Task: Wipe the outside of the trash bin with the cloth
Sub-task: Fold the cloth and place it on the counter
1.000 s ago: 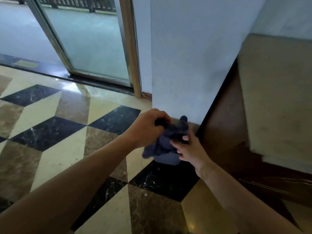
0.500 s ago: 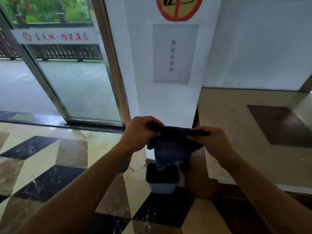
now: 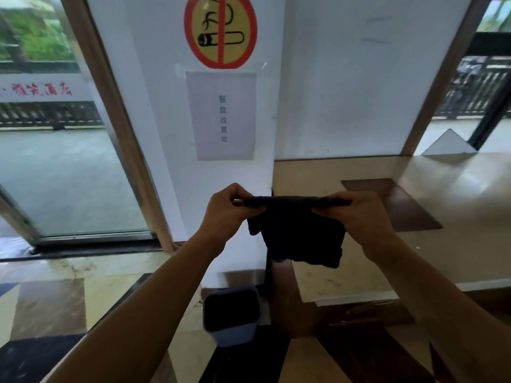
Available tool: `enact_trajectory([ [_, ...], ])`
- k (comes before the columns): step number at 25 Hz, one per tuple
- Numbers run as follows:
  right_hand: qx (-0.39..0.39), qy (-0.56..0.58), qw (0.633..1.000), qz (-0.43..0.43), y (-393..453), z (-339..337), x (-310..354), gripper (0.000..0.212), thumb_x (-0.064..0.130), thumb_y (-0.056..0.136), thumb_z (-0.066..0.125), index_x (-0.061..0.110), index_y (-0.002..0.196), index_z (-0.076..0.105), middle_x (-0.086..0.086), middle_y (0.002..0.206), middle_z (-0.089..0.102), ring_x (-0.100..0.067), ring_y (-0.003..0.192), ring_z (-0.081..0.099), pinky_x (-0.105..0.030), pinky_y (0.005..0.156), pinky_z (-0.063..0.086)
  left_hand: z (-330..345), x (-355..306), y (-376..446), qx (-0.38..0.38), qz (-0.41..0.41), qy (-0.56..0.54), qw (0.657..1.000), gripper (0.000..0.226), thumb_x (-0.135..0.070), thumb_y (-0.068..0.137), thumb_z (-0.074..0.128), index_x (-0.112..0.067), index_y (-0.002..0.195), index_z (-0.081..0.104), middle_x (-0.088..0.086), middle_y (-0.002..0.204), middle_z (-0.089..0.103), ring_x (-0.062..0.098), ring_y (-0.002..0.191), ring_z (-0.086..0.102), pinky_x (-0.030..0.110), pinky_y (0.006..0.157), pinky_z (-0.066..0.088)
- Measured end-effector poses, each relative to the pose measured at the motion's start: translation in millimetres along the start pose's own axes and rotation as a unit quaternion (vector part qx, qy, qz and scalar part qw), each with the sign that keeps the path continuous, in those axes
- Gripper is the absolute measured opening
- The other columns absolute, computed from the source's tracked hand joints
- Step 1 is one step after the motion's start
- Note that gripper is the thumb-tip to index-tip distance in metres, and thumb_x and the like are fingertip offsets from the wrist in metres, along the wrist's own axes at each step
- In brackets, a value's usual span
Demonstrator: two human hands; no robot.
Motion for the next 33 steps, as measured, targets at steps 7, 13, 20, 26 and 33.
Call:
enact_trajectory([
  [7,-0.051,0.006,0.997,0.057,17.1,-50.4,-44.5,0.012,0.018,0.073,0.081,0.019,0.085,0.079,-0.003,0.081,0.076,-0.020,0.079,0.073,-0.030,0.070,0.057,72.4,-3.8,29.0,0.081,-0.001,0.014,0.997,0.018,-0.008,0.077,0.073,-0.010,0.092,0.063,0.009,0.077,0.073,0.010,0.064,0.071,0.017,0.057,0.053],
  [13,-0.059,0.021,0.992,0.110,46.5,-85.4,-118.6,0.013,0.017,0.073,0.081,0.016,0.086,0.079,-0.004,0.081,0.077,-0.020,0.077,0.074,-0.032,0.068,0.059,140.2,37.1,56.1,0.074,-0.042,-0.003,0.996,0.014,-0.015,0.078,0.073,-0.015,0.089,0.064,0.002,0.074,0.074,0.010,0.061,0.071,0.018,0.052,0.051],
  [20,-0.016,0.027,0.971,0.239,62.4,-107.8,-247.2,0.013,0.015,0.074,0.082,0.013,0.086,0.079,-0.005,0.078,0.078,-0.023,0.077,0.075,-0.033,0.064,0.059,224.7,137.1,70.9,0.063,-0.179,-0.030,0.981,0.010,-0.016,0.085,0.066,-0.013,0.095,0.064,0.009,0.082,0.074,0.020,0.071,0.072,0.033,0.063,0.059],
  [26,0.070,-0.015,0.943,0.325,94.7,-100.0,-327.2,0.009,0.018,0.079,0.078,0.014,0.087,0.077,-0.003,0.084,0.076,-0.015,0.074,0.071,-0.020,0.051,0.050,266.5,208.6,99.9,0.055,-0.278,0.012,0.959,0.009,-0.017,0.088,0.060,-0.012,0.096,0.059,0.015,0.088,0.071,0.027,0.076,0.070,0.043,0.071,0.059],
  [33,0.083,-0.155,0.940,0.293,155.3,-82.0,-393.0,0.020,0.024,0.083,0.071,0.014,0.101,0.075,0.000,0.088,0.070,-0.019,0.087,0.066,-0.030,0.073,0.049,281.9,273.4,160.0,0.038,-0.260,0.172,0.949,0.013,-0.026,0.088,0.053,-0.023,0.101,0.054,0.007,0.096,0.067,0.026,0.085,0.064,0.050,0.076,0.056],
])
Point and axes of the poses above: each hand's wrist, its own y-axis towards the middle knuckle, its own z-axis out of the palm, x = y × z, the point moved 7 cm from there along y, towards the middle knuckle
